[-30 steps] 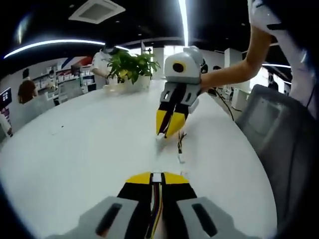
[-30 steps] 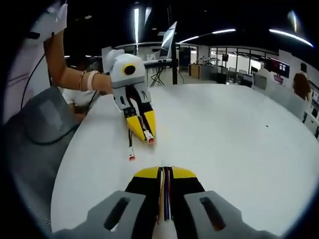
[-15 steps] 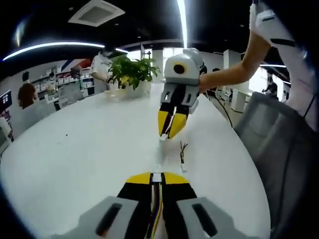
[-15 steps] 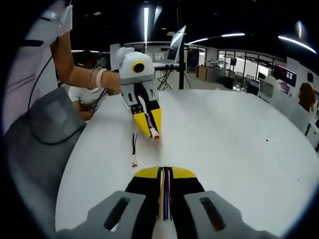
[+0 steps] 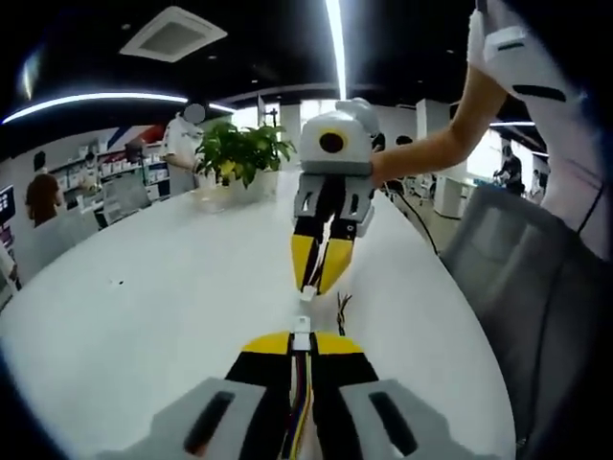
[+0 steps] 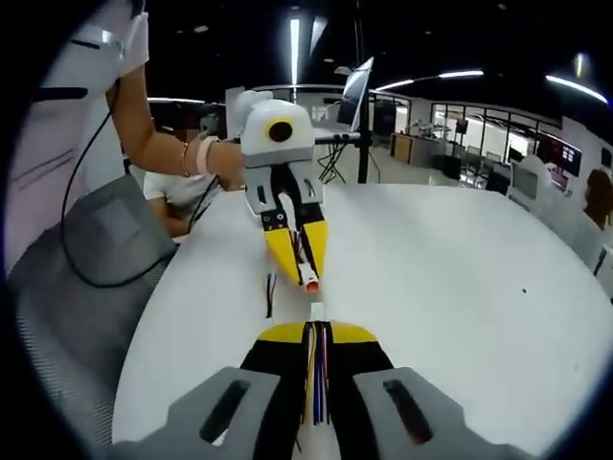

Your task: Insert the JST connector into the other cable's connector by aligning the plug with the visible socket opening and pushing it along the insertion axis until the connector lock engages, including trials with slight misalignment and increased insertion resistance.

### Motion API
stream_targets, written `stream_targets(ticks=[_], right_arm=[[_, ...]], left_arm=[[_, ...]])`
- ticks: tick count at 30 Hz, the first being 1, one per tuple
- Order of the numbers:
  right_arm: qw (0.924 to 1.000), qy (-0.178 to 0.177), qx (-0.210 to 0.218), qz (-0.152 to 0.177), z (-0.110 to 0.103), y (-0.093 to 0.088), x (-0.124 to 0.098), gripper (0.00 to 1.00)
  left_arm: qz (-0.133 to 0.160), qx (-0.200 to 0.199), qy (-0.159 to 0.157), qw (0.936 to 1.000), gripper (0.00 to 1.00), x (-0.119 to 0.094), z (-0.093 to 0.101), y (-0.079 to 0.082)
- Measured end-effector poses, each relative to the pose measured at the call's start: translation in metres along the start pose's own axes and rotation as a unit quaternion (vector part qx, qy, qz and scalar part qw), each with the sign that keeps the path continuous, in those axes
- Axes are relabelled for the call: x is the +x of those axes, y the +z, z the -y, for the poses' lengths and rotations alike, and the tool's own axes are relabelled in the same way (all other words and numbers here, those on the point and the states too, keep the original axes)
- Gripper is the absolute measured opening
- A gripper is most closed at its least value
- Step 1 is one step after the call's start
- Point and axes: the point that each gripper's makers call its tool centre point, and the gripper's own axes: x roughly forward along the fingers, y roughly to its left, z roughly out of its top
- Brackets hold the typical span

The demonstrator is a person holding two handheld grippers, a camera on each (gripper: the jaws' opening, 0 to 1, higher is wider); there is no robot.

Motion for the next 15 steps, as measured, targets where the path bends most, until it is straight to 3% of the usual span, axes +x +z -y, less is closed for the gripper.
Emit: stream_targets(ticks=[15], right_arm=[[0.9998,0.016,0.004,0.006,-0.0043,0.0051,0.0031,0.03]], left_arm=[[0.002,0.004,-0.014,0.9999,0.0,0.0049,0.0076,0.0042]])
